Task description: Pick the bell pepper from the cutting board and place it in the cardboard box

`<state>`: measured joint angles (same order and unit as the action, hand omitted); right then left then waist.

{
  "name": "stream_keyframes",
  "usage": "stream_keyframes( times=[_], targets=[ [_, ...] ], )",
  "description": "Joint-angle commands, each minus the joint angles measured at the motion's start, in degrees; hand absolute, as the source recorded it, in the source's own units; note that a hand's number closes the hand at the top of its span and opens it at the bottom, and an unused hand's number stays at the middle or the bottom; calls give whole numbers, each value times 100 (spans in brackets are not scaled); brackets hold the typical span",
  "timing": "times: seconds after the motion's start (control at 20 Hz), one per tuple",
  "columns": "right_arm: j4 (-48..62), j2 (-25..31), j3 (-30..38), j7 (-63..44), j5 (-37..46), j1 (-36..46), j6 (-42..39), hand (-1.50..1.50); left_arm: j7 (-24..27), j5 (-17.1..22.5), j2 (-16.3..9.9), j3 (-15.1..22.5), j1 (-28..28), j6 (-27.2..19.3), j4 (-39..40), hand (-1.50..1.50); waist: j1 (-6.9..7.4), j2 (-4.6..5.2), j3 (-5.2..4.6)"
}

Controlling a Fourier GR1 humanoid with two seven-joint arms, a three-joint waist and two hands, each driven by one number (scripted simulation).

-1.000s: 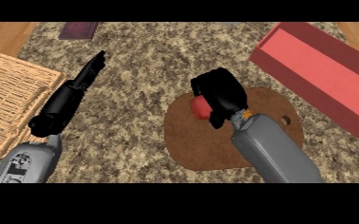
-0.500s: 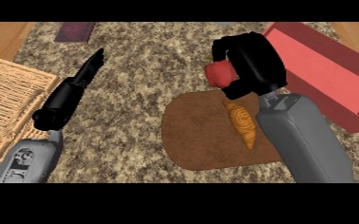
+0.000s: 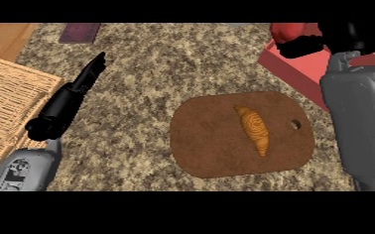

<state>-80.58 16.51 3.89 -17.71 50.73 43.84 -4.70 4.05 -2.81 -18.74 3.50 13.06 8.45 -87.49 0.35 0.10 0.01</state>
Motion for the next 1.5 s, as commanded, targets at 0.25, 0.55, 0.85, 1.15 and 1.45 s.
stream_keyframes(
  times=[0.25,0.55,0.85,1.15,1.45],
  targets=[
    [1982,1219,747,815,80,710,55,150,201,-129,81,-60,130,107,353,0,28,29,-3],
    [3446,1851,777,1288,-58,832,-1125,150,-110,-244,334,192,-34,-79,-199,0,108,43,2],
    [4775,2330,659,2311,136,972,-1398,150,-9,-31,64,-115,151,245,-131,0,171,69,6],
    [5717,2439,487,2873,315,1176,-1910,-150,0,-93,120,-147,239,235,50,0,179,82,8],
    [5887,2566,1001,4028,-188,1407,-1690,-150,101,-75,0,-247,45,351,-14,0,181,66,12]
  ],
)
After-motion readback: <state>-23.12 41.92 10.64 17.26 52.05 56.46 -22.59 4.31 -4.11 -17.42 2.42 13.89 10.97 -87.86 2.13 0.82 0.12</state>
